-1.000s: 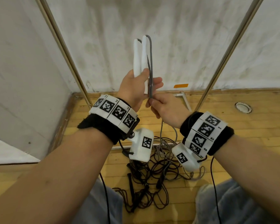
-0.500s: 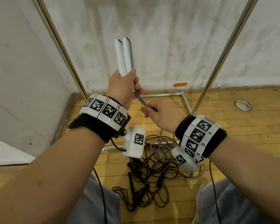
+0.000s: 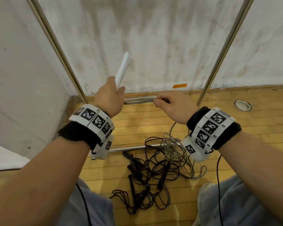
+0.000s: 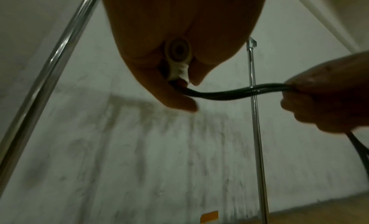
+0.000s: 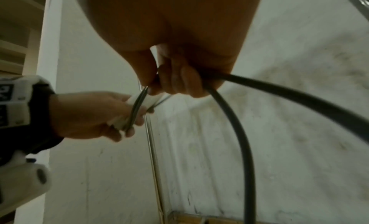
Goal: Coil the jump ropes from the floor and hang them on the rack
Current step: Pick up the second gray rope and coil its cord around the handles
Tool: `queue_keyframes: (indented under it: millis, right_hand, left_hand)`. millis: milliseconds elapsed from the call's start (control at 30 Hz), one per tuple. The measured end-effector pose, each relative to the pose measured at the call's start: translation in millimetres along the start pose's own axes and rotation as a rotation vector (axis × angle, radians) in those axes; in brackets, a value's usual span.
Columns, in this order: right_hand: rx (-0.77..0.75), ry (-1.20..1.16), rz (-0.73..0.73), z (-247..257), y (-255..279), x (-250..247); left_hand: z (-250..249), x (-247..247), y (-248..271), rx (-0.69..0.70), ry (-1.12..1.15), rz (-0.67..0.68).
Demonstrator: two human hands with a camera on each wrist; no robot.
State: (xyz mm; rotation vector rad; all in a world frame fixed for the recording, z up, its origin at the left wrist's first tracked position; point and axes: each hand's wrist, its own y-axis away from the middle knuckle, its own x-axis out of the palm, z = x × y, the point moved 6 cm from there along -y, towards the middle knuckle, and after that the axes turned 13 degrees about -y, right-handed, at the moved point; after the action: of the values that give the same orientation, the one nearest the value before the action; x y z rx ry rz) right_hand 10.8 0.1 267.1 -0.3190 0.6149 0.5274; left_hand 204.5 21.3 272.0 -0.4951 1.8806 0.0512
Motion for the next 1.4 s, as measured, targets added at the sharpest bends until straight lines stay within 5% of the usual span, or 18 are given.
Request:
queue_keyframes:
  millis: [333,533,667,867,1100,1233,1400]
  right_hand:
    - [-0.166,0.038,-0.21,20.7,-3.9,-20.7]
    - [-0.302,0.1,-0.136,42.0,-4.7,-13.4]
    - [-0.137,0.089,-0.157,22.1,-14.2,-30.4]
    - [0.136,-0.236,-0.07,-8.4,-20.6,-49.1]
    - [0.135,-0.608,-0.028,-14.6,-22.9,-24.6]
    - [0.168,-0.465,-0.078,-12.2,-19.8,0.1]
    - [0.028,-0.128,-0.03,17.0,-13.3,30.0]
  left_hand:
    - [-37.2,34.4,32.9,0.407,-0.081,0.404]
    - [-42.2,44.6,43.2,0.359,-0.274,0.419]
    - [-49.3,41.9,49.2,0.377,-0.168,0.496]
    - [-52.9,18.2,52.4,0.433,-0.016,0.495]
    - [-49.3,-6.7,43.0,0.231,0.603,0.458]
    - [-37.4,-6.6,35.6,0.005,0.809,0.376]
    - [-24.8,-9.1,24.6,0.001,0.641,0.179]
